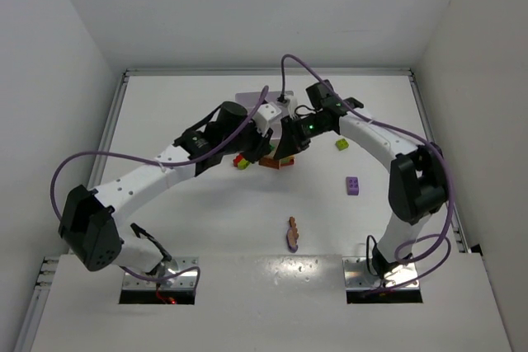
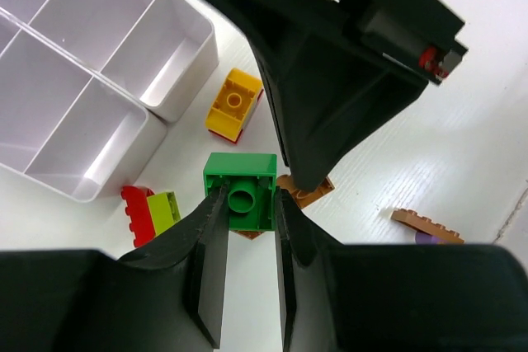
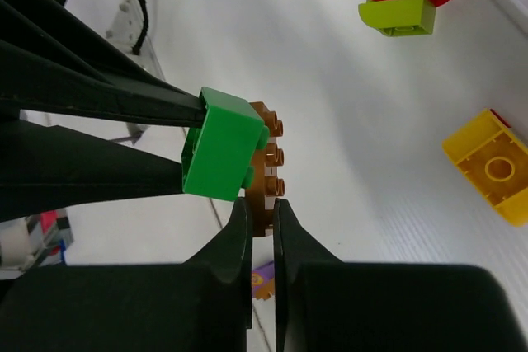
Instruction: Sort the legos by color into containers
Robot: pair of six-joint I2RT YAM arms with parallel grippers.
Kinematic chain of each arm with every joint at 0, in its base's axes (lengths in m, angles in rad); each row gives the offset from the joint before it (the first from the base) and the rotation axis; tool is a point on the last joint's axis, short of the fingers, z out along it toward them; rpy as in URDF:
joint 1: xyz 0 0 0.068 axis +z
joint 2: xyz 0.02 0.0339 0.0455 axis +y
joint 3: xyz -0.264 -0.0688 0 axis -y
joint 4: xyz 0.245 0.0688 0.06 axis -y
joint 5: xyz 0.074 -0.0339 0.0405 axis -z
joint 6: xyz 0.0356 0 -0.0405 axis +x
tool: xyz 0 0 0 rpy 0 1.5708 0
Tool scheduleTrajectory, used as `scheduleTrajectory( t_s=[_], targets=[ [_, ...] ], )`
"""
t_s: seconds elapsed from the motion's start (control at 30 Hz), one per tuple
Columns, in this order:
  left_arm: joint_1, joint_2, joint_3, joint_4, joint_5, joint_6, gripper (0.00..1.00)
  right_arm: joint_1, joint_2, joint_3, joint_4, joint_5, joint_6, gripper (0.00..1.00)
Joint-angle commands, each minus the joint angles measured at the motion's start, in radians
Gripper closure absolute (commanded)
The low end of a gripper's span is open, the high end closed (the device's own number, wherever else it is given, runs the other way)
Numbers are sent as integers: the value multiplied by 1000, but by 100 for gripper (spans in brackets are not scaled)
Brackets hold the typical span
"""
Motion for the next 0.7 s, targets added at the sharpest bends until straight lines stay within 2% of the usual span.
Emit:
scheduleTrajectory(
  t_s=[0.0, 0.17, 0.3, 0.43, 0.57, 0.67],
  targets=[
    [-10, 4, 41, 30, -2, -3, 100, 15, -7, 32, 16, 62, -33, 100],
    [-10, -46, 13, 30, -73, -3, 100, 1, -51, -6, 16, 141, -33, 100],
    [47, -129, -40, -17, -145, -37, 100, -34, -102, -55, -33, 222, -101, 100],
    [145, -169, -70, -125, -246, -48, 100, -103, -171, -173, -42, 411, -147, 100],
    [206, -128, -45, -224, -356, -48, 100, -213, -193, -249, -32, 572, -203, 100],
    [274, -51, -5, -312, -352, -26, 100, -275, -187, -261, -31, 669, -234, 100]
  ],
)
